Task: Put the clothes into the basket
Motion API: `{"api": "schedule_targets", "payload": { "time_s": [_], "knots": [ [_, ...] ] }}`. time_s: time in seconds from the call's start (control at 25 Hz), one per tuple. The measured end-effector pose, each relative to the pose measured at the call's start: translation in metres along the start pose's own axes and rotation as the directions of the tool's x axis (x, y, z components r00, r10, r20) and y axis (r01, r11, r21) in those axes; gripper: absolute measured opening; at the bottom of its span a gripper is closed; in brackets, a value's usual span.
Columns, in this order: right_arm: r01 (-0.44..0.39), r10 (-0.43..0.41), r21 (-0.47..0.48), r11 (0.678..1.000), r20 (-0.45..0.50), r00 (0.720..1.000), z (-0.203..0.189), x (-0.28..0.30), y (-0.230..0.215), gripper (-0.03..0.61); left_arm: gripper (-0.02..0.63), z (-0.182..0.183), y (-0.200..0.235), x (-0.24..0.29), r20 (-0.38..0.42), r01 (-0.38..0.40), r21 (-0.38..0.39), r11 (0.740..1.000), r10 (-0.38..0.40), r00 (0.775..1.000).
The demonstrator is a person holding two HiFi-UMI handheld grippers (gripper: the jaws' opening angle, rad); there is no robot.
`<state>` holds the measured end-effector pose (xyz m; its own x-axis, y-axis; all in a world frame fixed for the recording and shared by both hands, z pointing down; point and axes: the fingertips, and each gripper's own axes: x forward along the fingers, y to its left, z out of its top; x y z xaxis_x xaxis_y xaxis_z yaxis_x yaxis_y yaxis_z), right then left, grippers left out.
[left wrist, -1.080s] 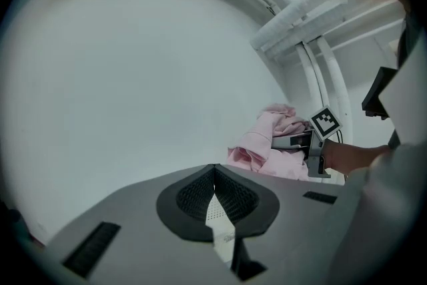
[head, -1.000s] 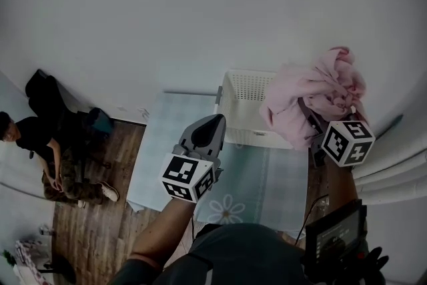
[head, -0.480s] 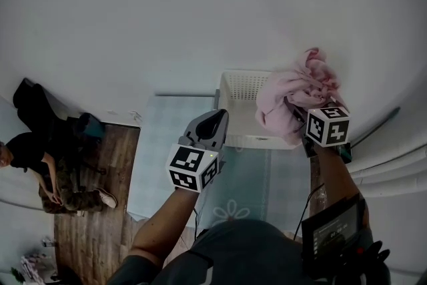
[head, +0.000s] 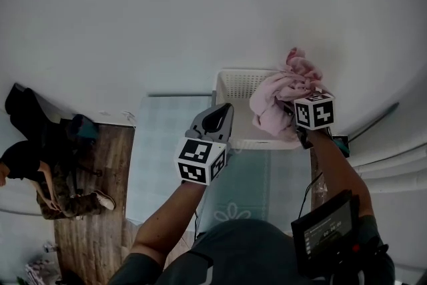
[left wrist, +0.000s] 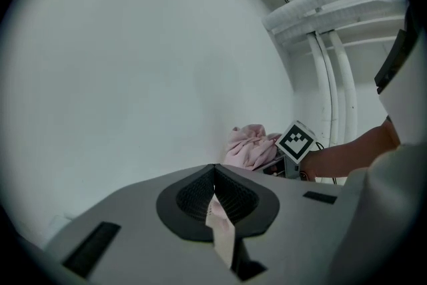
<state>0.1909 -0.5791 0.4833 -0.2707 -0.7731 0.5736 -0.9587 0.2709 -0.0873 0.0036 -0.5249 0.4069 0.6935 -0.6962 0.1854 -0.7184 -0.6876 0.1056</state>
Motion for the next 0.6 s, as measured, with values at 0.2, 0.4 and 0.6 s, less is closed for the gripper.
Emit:
{"api": "schedule_targets", "payload": {
  "time_s": [0.2,0.4,0.6],
  "knots": [
    [-0.007,0.009,0.012,1.000,-0.153,0.988,-0.025,0.033,-0.006,0.360,0.009,-0.003,0.004,0.012,0.004,0.008,-0.032,0.999,-0.008,1.000],
    [-0.004,0.002,-0.007,1.000,-0.290,0.957,-0.055,0.063,-0.009,0.360,0.009,-0.004,0.007,0.024,0.004,0.012,-0.041,0.999,-0.012,1.000],
    [0.004,0.001,0.010,1.000,-0.412,0.911,-0.086,0.087,-0.015,0.360,0.009,-0.008,0.010,0.028,-0.010,0.014,-0.042,0.999,-0.015,1.000]
  ]
}}
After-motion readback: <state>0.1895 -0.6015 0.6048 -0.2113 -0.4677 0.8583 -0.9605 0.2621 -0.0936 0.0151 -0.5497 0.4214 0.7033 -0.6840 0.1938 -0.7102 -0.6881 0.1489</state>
